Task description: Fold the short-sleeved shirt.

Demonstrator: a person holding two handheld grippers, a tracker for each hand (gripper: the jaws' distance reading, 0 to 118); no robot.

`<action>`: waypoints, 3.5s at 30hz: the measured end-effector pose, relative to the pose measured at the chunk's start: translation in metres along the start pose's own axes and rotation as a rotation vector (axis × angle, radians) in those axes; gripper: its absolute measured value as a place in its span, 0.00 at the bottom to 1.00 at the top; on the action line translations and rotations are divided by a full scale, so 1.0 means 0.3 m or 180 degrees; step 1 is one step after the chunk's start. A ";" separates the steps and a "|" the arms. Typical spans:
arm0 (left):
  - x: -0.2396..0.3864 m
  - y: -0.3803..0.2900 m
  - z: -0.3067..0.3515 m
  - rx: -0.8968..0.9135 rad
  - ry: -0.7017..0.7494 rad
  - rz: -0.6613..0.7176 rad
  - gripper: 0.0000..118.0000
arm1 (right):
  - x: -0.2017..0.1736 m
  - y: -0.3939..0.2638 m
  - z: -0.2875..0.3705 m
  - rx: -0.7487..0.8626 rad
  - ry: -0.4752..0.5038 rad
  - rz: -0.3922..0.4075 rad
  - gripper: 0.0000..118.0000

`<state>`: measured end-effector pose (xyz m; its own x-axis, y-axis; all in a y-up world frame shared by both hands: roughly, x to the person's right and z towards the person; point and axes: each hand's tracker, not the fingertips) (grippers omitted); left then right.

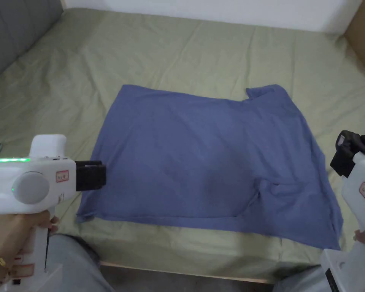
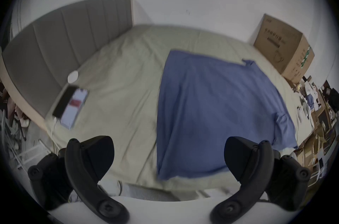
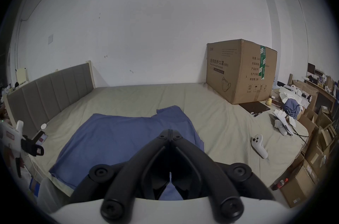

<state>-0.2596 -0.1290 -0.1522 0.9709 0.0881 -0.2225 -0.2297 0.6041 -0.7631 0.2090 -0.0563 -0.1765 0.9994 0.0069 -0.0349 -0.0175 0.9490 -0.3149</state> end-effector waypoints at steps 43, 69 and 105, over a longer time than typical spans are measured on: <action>0.048 -0.094 -0.036 -0.0089 0.0085 0.0391 0.03 | 0.284 -0.391 -0.181 -0.2580 -0.0025 -0.0614 0.07; 0.187 0.639 -0.602 -0.0344 0.0271 0.0388 0.10 | 0.214 0.088 -0.996 -0.2572 -0.0321 -0.0867 0.08; 0.179 0.071 0.142 0.1589 0.0117 -0.0135 0.00 | 0.018 0.062 0.009 -0.0033 0.0076 -0.0154 0.00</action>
<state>-0.2096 -0.0776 -0.1547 0.9736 0.0328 -0.2258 -0.1213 0.9126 -0.3904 0.2143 -0.0379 -0.1800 0.9980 -0.0467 -0.0420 0.0304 0.9447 -0.3264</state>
